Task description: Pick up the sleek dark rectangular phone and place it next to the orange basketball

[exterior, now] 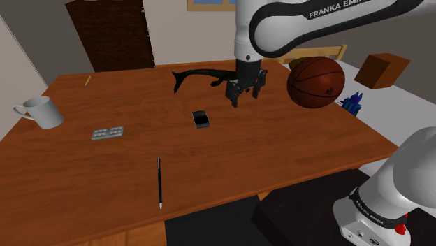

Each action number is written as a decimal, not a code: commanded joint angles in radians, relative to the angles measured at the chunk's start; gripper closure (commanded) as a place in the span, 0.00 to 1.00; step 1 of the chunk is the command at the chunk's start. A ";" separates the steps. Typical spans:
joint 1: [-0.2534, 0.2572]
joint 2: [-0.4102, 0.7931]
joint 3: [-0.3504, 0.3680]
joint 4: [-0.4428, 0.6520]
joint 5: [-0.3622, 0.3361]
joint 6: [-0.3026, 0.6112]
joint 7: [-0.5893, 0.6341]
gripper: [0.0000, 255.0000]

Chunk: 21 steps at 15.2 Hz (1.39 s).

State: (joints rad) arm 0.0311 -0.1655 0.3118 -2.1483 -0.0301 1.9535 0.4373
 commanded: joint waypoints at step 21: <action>0.103 0.632 0.013 0.464 -0.210 0.150 0.345 0.00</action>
State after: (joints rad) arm 0.1350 0.4618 0.3268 -1.6784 -0.2376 2.0917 0.7819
